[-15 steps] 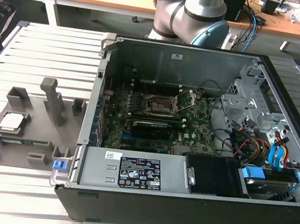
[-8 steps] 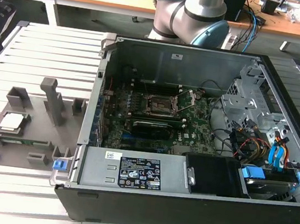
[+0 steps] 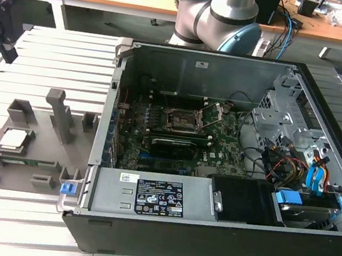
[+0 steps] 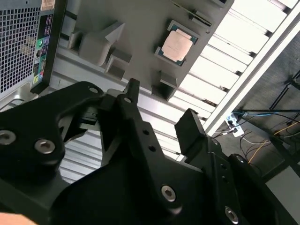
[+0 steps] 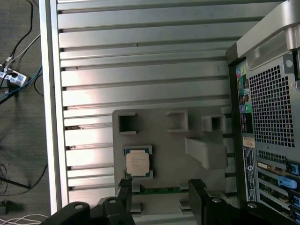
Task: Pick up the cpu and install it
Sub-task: 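Pick up the cpu and move it towards the insertion slot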
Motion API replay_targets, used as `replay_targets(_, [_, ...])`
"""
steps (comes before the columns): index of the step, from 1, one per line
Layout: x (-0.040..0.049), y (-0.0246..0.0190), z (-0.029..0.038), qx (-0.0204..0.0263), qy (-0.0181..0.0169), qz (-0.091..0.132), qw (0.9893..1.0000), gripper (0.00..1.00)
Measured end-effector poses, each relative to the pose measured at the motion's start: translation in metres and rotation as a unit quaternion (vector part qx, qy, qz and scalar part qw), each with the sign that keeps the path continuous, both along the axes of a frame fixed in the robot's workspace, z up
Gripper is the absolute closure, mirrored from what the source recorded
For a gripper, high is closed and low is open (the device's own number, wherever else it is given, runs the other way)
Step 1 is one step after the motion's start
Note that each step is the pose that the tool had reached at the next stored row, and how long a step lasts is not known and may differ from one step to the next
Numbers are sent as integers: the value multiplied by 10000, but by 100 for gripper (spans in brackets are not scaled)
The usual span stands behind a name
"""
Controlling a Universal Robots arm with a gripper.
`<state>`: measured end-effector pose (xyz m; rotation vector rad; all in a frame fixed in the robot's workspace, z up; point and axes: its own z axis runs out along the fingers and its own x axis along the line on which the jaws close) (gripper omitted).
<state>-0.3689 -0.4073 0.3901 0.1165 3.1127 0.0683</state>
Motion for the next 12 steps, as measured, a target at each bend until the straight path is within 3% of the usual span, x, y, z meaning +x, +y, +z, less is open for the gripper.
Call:
replay_targets(1, [0, 0, 0, 0, 0, 0, 10000, 34])
replay_targets(2, [0, -1, 0, -8, -1, 0, 10000, 34])
replay_targets(3, [0, 0, -3, -211, 0, 17, 9998, 34])
replay_targets(4, [0, -1, -5, -223, -2, 128, 9997, 34])
replay_targets(6, [0, 1, -9, -223, -10, 509, 9985, 34])
replay_targets(12, [-3, 0, -36, -223, -10, 512, 9984, 34])
